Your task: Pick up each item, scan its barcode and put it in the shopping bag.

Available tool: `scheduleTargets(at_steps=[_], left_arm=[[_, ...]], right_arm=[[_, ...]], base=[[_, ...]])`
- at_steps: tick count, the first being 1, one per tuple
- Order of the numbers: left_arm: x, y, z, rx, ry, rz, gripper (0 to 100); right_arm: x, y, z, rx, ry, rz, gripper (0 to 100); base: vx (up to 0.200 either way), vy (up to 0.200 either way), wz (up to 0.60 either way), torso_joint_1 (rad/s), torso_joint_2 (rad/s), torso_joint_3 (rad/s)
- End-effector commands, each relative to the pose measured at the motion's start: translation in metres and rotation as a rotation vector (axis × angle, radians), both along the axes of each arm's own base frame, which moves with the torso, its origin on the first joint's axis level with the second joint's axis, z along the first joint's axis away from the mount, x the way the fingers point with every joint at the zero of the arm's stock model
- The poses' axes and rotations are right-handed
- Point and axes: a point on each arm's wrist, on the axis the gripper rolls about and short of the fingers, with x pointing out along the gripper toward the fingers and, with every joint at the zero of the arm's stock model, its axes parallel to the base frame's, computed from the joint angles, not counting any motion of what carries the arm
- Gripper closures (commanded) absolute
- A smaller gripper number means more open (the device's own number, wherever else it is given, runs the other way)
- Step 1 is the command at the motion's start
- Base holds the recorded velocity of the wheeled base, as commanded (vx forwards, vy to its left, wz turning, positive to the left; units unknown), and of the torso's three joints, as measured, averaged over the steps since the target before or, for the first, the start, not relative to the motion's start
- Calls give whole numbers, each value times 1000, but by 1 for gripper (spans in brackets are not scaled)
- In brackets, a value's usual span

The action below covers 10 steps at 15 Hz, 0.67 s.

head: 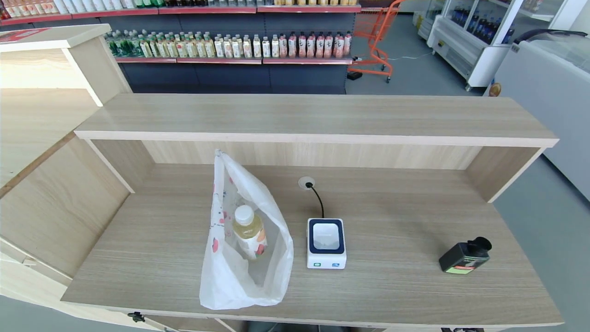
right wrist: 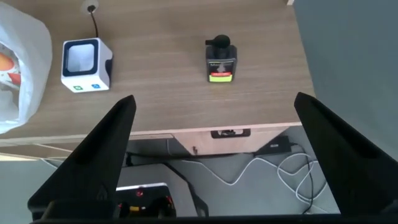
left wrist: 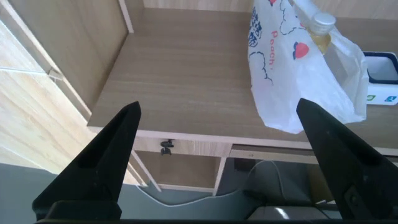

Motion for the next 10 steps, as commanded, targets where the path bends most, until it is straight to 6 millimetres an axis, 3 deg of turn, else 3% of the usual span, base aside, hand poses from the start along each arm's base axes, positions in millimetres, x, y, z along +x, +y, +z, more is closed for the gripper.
scheduleTargets(at_steps=[1,6,10], left_arm=[[0,0,0,5,0,0,0],[0,0,0,-3,-2,-3,0],[0,0,0,-9,-1,-3,0]], right_arm=[[-1,0,0,0,24,1,0],[-2,0,2,1,36,1,0],[-3,0,2,0,30,1,0]], base=[[0,-200,0,2,2,2],[0,0,0,0,0,0],[-200,0,0,8,5,4]])
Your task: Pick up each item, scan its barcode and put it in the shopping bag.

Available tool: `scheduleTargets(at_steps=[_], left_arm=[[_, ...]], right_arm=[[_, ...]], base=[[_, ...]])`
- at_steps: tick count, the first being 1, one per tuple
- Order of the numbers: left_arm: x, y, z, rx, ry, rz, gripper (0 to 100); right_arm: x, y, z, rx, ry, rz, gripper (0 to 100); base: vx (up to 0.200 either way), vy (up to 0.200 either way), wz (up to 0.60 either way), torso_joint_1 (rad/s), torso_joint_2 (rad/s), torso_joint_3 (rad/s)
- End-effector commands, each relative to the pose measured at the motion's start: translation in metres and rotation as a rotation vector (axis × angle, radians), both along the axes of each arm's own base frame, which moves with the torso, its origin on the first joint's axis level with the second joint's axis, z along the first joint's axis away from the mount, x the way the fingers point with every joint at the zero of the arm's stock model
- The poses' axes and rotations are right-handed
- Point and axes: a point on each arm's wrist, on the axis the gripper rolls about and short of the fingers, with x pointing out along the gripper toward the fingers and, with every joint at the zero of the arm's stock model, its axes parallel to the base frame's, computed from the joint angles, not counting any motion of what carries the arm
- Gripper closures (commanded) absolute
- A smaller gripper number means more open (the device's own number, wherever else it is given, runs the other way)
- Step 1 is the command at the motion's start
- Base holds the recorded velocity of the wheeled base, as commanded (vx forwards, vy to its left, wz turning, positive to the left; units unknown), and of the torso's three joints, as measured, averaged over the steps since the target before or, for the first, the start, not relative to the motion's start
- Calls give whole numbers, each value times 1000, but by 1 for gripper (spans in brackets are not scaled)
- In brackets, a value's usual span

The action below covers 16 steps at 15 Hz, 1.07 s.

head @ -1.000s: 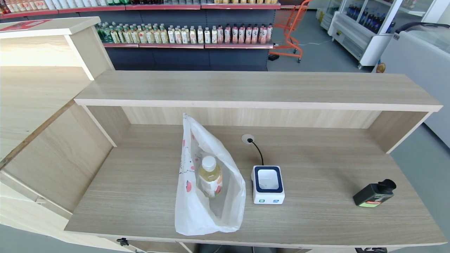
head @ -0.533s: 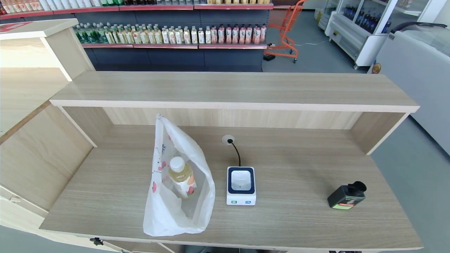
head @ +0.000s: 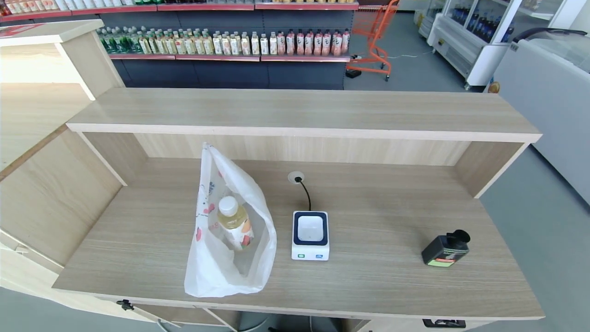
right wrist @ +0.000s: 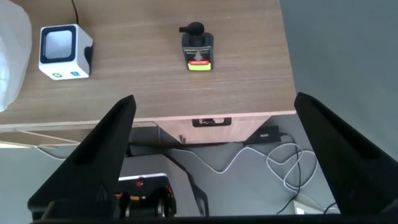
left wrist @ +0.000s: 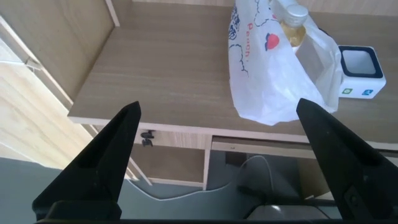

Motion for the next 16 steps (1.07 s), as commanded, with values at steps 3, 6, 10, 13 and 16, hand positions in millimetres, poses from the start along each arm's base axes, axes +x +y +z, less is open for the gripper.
scheduleTargets(at_steps=[3,6,10,13,16], left_arm=[[0,0,0,8,0,-1,0],[0,0,0,11,0,1,0],[0,0,0,9,0,1,0],[0,0,0,8,0,1,0],[0,0,0,9,0,1,0]], right_arm=[[0,0,1,1,2,-1,0],[0,0,-1,1,16,-2,0],[-10,0,-1,-4,93,2,0],[-6,0,4,-35,162,6,0],[19,-1,17,-89,275,-9,0]], base=[[0,0,0,0,0,0],[0,-200,0,1,6,2],[0,-200,0,7,1,0],[0,-200,0,2,1,4],[0,-67,0,1,-1,2]])
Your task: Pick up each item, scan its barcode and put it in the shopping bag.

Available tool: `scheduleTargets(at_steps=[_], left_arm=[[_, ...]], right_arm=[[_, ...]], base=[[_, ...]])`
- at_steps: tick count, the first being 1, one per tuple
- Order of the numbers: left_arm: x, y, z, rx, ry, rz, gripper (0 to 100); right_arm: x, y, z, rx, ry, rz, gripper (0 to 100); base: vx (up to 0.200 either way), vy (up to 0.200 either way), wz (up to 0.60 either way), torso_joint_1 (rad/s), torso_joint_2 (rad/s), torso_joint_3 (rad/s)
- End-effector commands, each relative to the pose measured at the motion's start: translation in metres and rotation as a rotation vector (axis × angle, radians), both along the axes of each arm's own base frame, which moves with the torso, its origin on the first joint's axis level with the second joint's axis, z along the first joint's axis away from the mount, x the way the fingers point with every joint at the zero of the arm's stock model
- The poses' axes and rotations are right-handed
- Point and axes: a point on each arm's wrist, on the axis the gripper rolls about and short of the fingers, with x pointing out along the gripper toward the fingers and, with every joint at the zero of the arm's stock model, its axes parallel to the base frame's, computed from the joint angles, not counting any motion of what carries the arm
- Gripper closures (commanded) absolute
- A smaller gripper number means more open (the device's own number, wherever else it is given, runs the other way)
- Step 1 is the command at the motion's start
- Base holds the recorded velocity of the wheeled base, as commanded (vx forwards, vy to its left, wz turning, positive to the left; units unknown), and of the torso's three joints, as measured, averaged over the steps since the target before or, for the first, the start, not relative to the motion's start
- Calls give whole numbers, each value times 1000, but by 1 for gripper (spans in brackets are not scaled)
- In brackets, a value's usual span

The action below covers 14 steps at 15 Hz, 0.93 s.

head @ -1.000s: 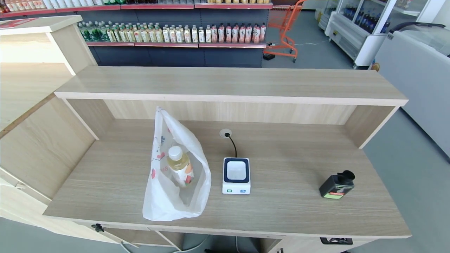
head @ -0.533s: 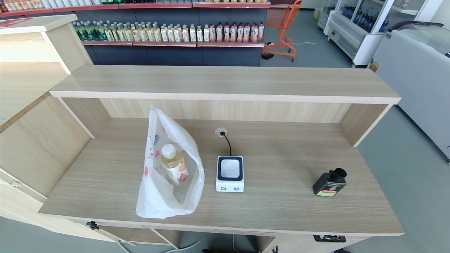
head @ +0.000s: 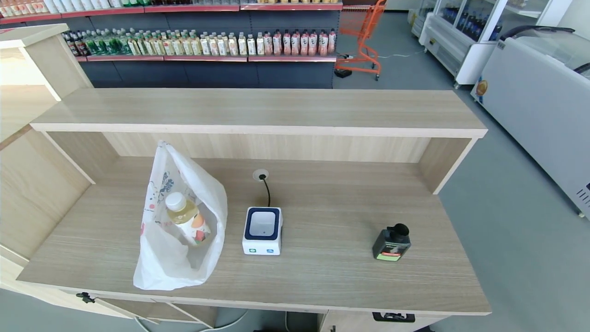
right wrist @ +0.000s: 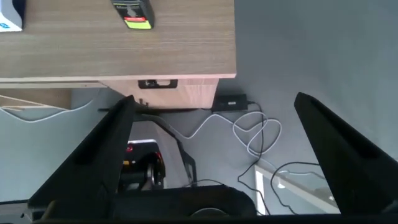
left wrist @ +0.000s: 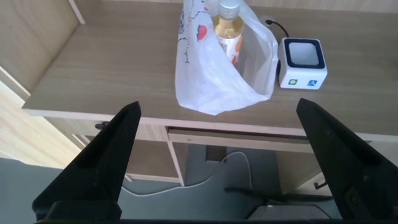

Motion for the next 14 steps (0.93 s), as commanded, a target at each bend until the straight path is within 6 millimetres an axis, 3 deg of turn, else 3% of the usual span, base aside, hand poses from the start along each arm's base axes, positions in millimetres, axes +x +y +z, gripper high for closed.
scheduleTargets(at_steps=[1,3,6,9,14], left_arm=[[0,0,0,0,0,0,0],[0,0,0,0,0,0,0],[0,0,0,0,0,0,0],[0,0,0,0,0,0,0],[0,0,0,0,0,0,0]], right_arm=[[36,-2,15,-67,153,-43,0],[69,-5,15,-127,299,-100,0],[113,-5,7,-213,460,-47,0],[156,-4,-2,-336,519,-53,0],[215,19,-22,-413,460,92,0]], base=[[0,0,0,0,0,0],[0,0,0,0,0,0],[0,0,0,0,0,0],[0,0,0,0,0,0],[0,0,0,0,0,0]])
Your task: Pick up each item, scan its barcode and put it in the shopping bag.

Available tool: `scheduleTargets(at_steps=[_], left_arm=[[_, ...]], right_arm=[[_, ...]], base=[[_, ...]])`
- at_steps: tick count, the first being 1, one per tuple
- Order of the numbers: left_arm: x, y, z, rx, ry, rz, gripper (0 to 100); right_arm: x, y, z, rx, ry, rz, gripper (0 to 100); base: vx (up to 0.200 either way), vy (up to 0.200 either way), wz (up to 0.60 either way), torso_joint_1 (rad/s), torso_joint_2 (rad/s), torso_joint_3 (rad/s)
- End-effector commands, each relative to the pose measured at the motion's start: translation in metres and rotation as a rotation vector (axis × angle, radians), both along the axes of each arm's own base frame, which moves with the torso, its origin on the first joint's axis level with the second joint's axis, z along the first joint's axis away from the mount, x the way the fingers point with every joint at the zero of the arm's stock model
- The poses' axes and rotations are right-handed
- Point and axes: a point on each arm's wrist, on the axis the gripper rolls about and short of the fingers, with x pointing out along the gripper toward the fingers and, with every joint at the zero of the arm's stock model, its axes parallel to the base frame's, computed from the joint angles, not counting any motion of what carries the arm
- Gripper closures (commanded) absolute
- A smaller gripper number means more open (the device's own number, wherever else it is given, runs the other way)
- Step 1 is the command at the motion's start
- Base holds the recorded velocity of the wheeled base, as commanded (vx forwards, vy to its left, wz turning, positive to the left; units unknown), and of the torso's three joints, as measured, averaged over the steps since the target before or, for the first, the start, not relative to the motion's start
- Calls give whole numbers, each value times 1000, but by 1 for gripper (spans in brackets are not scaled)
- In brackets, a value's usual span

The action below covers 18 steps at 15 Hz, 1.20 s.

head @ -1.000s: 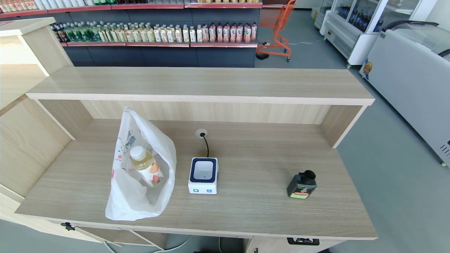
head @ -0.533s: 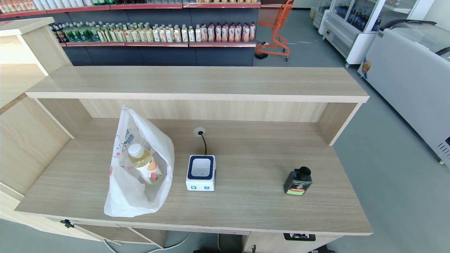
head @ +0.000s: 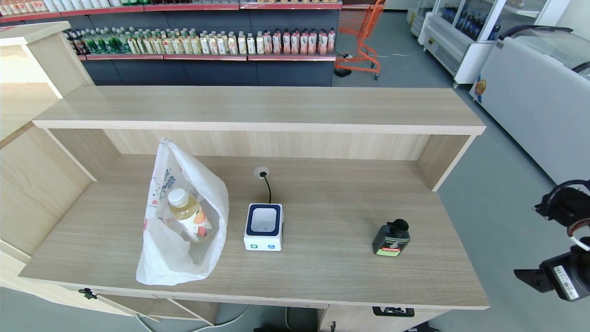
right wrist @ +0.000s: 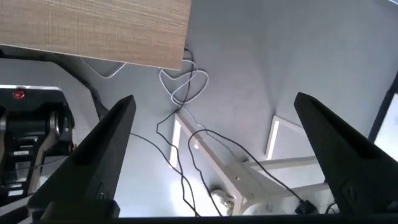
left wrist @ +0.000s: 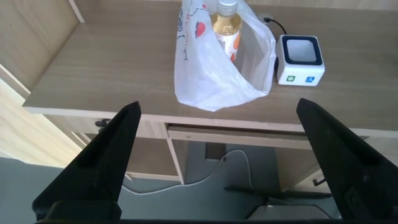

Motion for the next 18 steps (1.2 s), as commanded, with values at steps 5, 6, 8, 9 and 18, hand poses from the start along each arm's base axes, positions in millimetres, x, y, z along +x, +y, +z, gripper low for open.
scheduleTargets(at_steps=[5,6,8,9,18], left_arm=[[0,0,0,0,0,1,0],[0,0,0,0,0,1,0],[0,0,0,0,0,1,0],[0,0,0,0,0,1,0],[0,0,0,0,0,1,0]], right_arm=[[54,36,-45,44,115,234,0],[62,39,-49,50,107,271,0],[78,42,-59,71,85,334,0],[86,43,-63,70,72,360,0],[113,41,-87,122,46,575,0]], base=[[0,0,0,0,0,0],[0,0,0,0,0,0],[0,0,0,0,0,0],[0,0,0,0,0,0],[0,0,0,0,0,0]])
